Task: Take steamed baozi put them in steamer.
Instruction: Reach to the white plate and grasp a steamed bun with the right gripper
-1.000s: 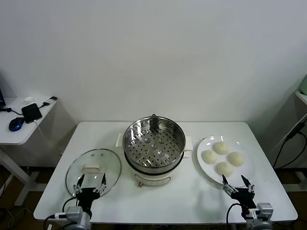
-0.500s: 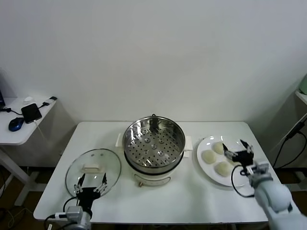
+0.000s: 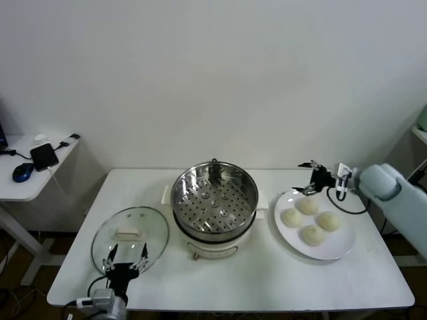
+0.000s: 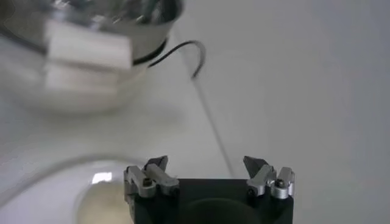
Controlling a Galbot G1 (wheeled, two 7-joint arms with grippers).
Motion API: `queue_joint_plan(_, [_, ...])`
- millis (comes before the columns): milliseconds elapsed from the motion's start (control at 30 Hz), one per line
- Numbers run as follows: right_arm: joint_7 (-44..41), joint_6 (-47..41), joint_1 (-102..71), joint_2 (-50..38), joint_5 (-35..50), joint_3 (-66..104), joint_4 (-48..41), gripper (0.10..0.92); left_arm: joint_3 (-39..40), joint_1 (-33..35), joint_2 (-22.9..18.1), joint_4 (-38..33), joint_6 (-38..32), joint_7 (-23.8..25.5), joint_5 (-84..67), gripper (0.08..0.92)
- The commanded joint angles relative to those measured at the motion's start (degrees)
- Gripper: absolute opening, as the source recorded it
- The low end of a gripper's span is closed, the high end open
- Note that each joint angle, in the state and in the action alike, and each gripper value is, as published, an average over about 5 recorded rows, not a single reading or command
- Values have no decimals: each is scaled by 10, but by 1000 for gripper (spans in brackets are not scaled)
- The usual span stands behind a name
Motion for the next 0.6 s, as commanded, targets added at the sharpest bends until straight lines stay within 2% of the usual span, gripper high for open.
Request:
queue_joint_plan(33, [-206, 81, 334, 7, -19, -402, -140, 823, 1, 0, 0, 7, -3, 0, -1, 823])
queue_joint_plan(200, [-161, 42, 299, 63, 8, -429, -150, 823, 3, -5, 0, 21, -9, 0, -1, 823])
queue_joint_plan(600, [-86, -30, 133, 167, 30, -330, -249, 823, 1, -8, 3, 35, -13, 1, -7, 823])
